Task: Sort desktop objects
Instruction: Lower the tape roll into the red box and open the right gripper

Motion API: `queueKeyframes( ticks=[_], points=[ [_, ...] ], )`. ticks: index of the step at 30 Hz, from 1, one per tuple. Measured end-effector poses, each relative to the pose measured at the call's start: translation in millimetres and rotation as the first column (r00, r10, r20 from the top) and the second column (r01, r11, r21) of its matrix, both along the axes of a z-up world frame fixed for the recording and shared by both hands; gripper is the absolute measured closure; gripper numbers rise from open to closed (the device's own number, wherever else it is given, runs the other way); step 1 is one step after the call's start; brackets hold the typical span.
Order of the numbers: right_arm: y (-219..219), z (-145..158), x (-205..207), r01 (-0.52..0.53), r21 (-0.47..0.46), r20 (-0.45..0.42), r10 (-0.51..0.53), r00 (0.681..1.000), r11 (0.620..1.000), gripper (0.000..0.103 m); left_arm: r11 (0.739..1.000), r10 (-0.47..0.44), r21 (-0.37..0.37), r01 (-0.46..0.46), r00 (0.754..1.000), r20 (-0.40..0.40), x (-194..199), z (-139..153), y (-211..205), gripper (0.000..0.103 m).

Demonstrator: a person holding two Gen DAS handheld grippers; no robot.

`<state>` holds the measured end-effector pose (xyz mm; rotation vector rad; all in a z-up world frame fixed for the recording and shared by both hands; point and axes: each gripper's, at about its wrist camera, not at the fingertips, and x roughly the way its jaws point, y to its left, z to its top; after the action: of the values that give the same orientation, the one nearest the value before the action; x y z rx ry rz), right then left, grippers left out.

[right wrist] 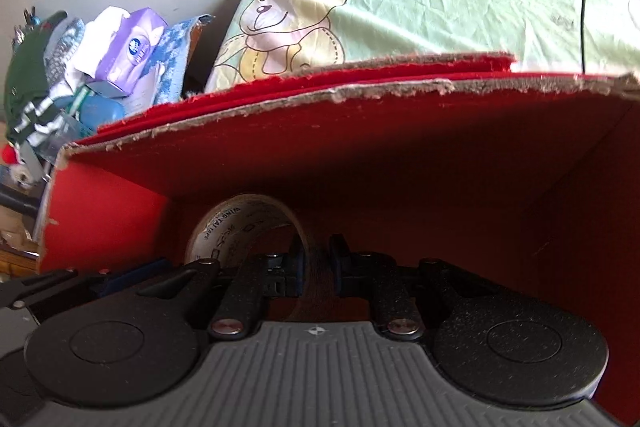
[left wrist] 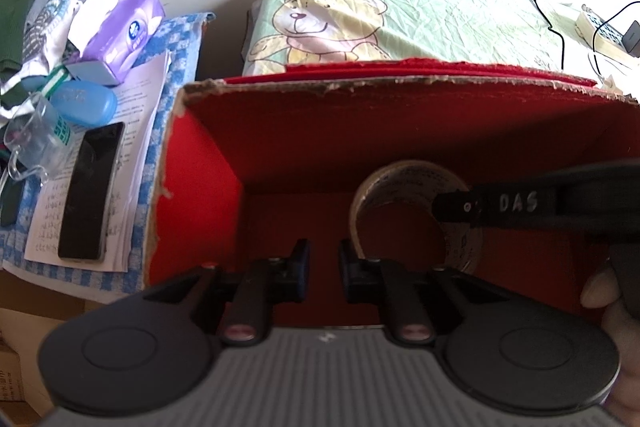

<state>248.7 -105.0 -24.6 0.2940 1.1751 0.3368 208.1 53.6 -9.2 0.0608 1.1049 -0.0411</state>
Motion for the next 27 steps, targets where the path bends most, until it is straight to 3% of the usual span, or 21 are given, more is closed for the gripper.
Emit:
queueKeyframes(
  ticks=[4, 10, 17, 21, 23, 27],
  points=[
    [-10, -3, 3, 0.046, 0.094, -0.031, -0.044, 0.999, 0.995, 0.080, 1.000, 0.006, -0.001, -0.006, 1.000, -0.002, 0, 0, 1, 0.087],
    [-12, 2, -1, 0.070, 0.110, -0.004, -0.070, 0.998, 0.991, 0.073, 1.000, 0.025, -0.005, -0.025, 1.000, 0.003, -1, 2, 2, 0.083],
    [-16, 11, -1, 0.084, 0.152, 0.055, -0.093, 0.994, 0.985, 0.074, 0.999, 0.017, -0.032, -0.013, 0.992, 0.123, -15, 15, 4, 0.084],
    [-24, 20, -6, 0.131, 0.139, 0.092, -0.144, 0.985, 0.982, 0.079, 0.993, -0.070, -0.079, 0.083, 0.985, 0.157, -22, 36, -10, 0.086],
    [-31, 31, -14, 0.151, 0.144, 0.130, -0.170, 0.977, 0.978, 0.080, 0.986, -0.141, -0.068, 0.155, 0.974, 0.175, -26, 43, -25, 0.086],
    [-43, 45, -27, 0.206, 0.079, 0.227, -0.219, 0.949, 0.975, 0.080, 0.954, -0.275, -0.084, 0.288, 0.952, 0.133, -22, 38, -58, 0.085]
  ],
)
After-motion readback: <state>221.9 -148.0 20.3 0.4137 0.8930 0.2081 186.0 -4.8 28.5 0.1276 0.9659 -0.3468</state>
